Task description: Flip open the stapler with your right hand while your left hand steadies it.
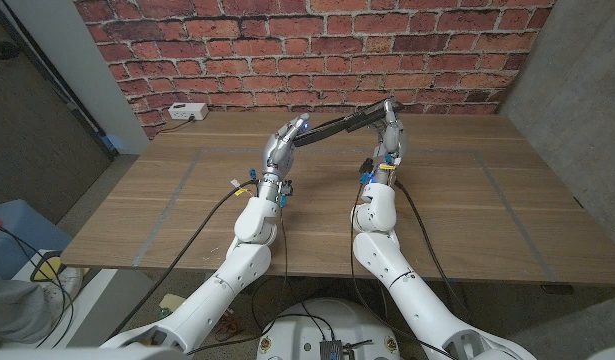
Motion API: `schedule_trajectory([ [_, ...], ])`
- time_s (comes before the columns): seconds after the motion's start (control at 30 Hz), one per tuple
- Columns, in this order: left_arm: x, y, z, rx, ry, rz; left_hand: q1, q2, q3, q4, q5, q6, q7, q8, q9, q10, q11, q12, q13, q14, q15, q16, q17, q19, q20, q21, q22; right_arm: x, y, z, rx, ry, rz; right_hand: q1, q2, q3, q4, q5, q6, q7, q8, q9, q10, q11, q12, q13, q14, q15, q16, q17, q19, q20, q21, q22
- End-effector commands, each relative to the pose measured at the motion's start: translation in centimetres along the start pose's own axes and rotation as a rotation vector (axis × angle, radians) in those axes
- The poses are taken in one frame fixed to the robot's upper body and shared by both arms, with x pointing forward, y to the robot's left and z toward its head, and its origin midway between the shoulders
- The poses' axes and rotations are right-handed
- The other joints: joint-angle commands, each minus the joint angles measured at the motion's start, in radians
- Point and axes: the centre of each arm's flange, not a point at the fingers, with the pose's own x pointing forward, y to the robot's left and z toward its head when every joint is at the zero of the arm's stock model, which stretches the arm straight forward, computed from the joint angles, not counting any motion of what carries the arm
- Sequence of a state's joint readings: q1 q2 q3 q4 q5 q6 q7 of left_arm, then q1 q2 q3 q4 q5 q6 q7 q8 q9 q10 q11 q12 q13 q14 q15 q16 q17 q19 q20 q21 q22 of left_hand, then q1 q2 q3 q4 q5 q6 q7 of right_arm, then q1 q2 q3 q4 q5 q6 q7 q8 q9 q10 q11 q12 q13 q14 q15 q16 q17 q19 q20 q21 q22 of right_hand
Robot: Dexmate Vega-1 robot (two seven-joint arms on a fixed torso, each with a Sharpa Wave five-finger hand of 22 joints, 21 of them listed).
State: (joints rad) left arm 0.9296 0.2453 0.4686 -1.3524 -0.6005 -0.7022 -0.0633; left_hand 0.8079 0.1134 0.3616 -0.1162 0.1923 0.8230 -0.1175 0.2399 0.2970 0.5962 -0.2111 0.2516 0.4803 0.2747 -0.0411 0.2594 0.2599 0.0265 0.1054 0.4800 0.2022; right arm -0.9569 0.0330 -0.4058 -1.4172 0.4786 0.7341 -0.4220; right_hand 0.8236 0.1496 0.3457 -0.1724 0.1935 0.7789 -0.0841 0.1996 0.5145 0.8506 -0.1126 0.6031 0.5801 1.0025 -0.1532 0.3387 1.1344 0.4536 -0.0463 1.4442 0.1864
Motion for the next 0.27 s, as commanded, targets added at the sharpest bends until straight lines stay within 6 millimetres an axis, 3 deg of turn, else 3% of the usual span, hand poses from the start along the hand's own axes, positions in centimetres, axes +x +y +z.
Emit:
schedule_trajectory([
  [0.03, -0.39, 0.48, 0.23, -0.002, -0.002, 0.002, -0.01, -0.003, 0.0, -0.006, 0.0, 0.006, -0.004, 0.001, 0.001, -0.004, 0.0, 0.004, 0.003, -0.003, -0.113, -0.004, -0.001, -0.003, 0.003, 0.005, 0.004, -0.43, 0.25, -0.26, -0.006, 0.002, -0.003, 0.003, 0.013, 0.251, 0.107, 0.005, 0.013, -0.005, 0.004, 0.002, 0.054, -0.05, 0.005, 0.001, 0.006, -0.071, -0.003, 0.001, 0.002, -0.155, 0.004, 0.003],
  [0.27, -0.77, 0.57, 0.34, -0.005, -0.008, 0.004, -0.012, -0.002, 0.002, -0.007, 0.001, 0.009, -0.004, 0.002, 0.0, -0.004, 0.0, 0.005, 0.004, -0.001, -0.112, -0.005, -0.002, -0.003, 0.004, 0.005, 0.004, -0.58, 0.4, -0.39, -0.01, 0.006, -0.003, 0.003, 0.014, 0.251, 0.106, 0.005, 0.014, -0.004, 0.004, 0.002, 0.054, -0.049, 0.005, 0.001, 0.008, -0.071, -0.003, 0.0, 0.002, -0.155, 0.004, 0.003],
])
